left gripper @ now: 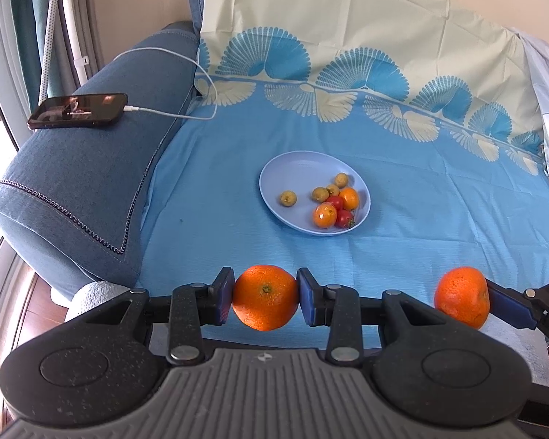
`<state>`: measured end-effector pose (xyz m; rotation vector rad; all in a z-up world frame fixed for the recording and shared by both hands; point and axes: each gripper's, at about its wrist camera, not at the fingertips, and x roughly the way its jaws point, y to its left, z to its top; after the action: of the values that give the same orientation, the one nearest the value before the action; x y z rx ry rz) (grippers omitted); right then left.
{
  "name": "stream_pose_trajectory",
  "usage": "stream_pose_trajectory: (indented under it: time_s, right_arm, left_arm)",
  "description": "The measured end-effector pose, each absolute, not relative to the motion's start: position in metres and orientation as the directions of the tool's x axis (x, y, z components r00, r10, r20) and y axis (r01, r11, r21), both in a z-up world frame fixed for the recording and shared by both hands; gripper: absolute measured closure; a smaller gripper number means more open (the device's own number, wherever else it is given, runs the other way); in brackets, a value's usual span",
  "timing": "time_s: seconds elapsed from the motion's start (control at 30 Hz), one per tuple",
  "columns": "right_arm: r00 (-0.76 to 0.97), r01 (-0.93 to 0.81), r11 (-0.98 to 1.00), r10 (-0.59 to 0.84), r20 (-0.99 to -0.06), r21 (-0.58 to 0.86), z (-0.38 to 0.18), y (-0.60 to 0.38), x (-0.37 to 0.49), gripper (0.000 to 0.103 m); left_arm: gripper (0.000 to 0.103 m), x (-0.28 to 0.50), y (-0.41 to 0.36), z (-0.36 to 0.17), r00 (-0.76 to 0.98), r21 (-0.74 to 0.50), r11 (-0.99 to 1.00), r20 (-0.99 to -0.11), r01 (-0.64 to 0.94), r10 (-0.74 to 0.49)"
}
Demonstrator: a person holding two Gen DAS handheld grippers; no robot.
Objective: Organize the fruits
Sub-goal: 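Carry both held oranges over the plate with both tools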
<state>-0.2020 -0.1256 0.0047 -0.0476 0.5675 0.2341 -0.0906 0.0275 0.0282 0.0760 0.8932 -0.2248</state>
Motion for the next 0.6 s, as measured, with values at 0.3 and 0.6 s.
stream_pose_trajectory:
  time_s: [0.3, 0.6]
  right_arm:
    - [0.8, -0.205, 0.978, 0.187, -0.57, 0.033, -0.006, -0.126, -0.183, 0.066]
    - [0.777, -0.157, 0.986, 0.16, -0.608, 0.058, -0.022, -0.135, -0.151, 0.066]
  left_arm:
    - [0.062, -0.064, 0.029, 0.021, 0.581, -0.039, 0.978, -0.799, 0.206, -0.154]
    - [0.062, -0.019, 0.019, 0.018, 0.573, -0.027, 0.982, -0.809, 0.185, -0.131]
